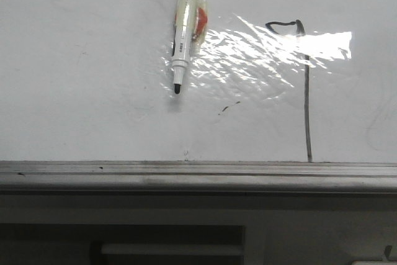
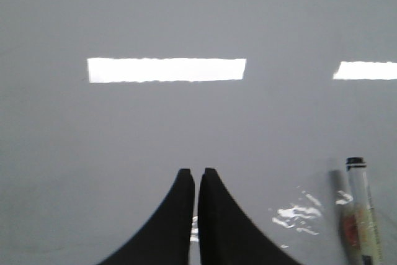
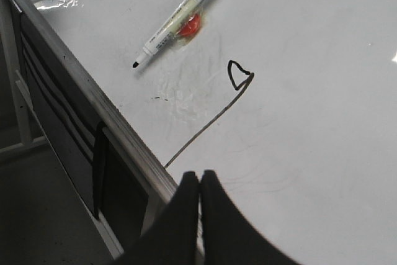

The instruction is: Write number 9 on whiteboard

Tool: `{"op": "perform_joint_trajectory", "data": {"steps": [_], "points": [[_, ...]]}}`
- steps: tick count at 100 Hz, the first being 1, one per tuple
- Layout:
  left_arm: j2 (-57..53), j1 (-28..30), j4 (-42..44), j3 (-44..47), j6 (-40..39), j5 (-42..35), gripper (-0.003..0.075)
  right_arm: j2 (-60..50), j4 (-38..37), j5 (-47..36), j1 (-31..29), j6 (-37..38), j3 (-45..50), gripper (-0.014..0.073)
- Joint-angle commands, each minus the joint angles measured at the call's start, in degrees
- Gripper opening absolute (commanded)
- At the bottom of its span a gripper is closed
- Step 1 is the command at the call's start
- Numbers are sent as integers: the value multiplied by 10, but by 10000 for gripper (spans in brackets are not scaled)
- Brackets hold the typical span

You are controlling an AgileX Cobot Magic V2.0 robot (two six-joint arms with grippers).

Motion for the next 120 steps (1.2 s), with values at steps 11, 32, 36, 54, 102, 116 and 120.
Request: {"op": "perform_joint_trajectory", "data": {"steps": [11, 32, 36, 54, 102, 116, 120], "points": [[-74, 124, 33, 50, -9, -90, -20, 7, -24, -36, 1, 2, -13, -41], [-202, 186, 32, 104, -11, -116, -20, 7, -24, -36, 1, 2, -13, -41], [-222, 191, 11, 107, 4, -107, -20, 7, -24, -36, 1, 2, -13, -41], [-268, 214, -372, 97, 386, -99, -20, 7, -24, -36, 1, 2, -13, -41], [-261, 269, -881, 95, 780, -124, -20, 7, -24, -36, 1, 2, -13, -41], [-261, 269, -807, 112, 782, -229, -20, 7, -24, -36, 1, 2, -13, -41], [-261, 269, -810, 122, 794, -266, -20, 7, -24, -36, 1, 2, -13, -41]]}}
